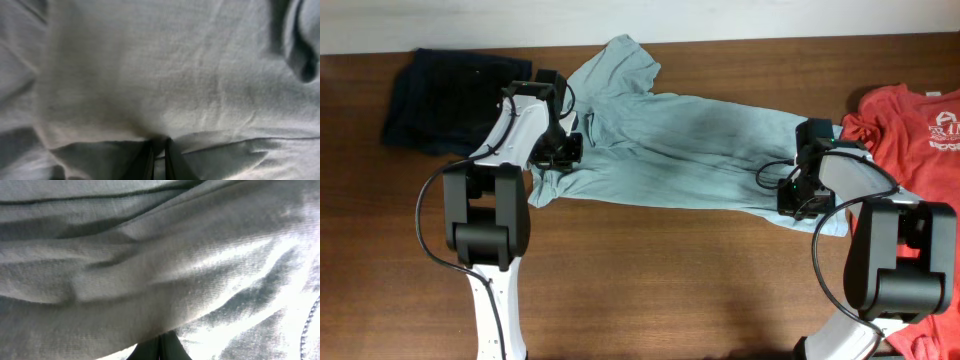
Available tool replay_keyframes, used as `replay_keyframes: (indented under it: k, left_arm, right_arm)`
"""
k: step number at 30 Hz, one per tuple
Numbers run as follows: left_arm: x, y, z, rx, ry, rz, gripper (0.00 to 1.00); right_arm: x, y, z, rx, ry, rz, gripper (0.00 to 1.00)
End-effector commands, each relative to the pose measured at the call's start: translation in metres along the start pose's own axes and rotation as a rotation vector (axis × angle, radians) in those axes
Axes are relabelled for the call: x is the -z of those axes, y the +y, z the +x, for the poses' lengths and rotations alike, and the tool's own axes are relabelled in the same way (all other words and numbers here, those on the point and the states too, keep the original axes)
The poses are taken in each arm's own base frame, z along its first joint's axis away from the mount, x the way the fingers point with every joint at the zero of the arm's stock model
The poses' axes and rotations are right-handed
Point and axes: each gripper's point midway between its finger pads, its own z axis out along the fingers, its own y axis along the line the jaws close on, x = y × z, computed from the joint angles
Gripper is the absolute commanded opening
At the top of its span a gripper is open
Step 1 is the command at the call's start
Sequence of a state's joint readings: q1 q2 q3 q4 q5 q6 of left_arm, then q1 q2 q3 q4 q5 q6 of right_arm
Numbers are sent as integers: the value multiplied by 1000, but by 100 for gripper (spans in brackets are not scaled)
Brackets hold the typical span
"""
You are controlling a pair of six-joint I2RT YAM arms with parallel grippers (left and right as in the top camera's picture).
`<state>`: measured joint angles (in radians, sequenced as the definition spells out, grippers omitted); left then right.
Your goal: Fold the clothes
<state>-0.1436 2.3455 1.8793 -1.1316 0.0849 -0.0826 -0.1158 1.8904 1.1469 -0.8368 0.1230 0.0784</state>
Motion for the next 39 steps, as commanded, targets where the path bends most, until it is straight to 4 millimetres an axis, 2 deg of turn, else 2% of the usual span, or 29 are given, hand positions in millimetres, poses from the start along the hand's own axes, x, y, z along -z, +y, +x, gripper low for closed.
replay_keyframes:
  k: [1, 7, 11, 18, 22, 25, 26, 29, 32, 34, 35, 37, 39]
  left_arm:
    - [-18, 29, 19, 55, 72, -126, 10]
    - [-28, 32, 50, 106, 180, -141, 1]
    - [-32, 34, 72, 108, 258, -150, 1]
    - [-26, 35, 89, 132, 327, -163, 1]
    - [-21, 34, 87, 133, 313, -160, 1]
    - [-10, 32, 72, 155, 235, -154, 1]
    - [-3, 31, 64, 164, 193, -148, 2]
    - [24, 26, 37, 167, 57, -125, 15]
    - [70, 18, 6, 157, -102, -92, 30]
    - [108, 7, -17, 116, -224, -40, 68]
    - [126, -1, -30, 76, -290, -4, 79]
    - [161, -15, -51, -2, -398, 58, 85]
    - [191, -24, -65, -34, -487, 93, 86]
  right_arm:
    - [-10, 0, 10, -9, 45, -10, 4]
    - [-9, -7, 15, -6, 61, 26, 4]
    - [-9, -7, 16, -6, 66, 26, 4]
    - [-4, -8, 20, -2, 94, 28, 4]
    - [9, -9, 13, -2, 96, 27, 4]
    - [26, -4, -1, -6, 70, -8, 4]
    - [33, -1, -6, -8, 60, -30, 5]
    - [56, 5, -25, -13, 17, -73, 17]
    - [84, 4, -40, -16, -23, -89, 29]
    - [102, 3, -49, -18, -51, -92, 47]
    - [112, 2, -53, -18, -66, -95, 59]
    - [129, 3, -59, 13, -92, -109, 68]
    - [146, 4, -65, 47, -122, -126, 74]
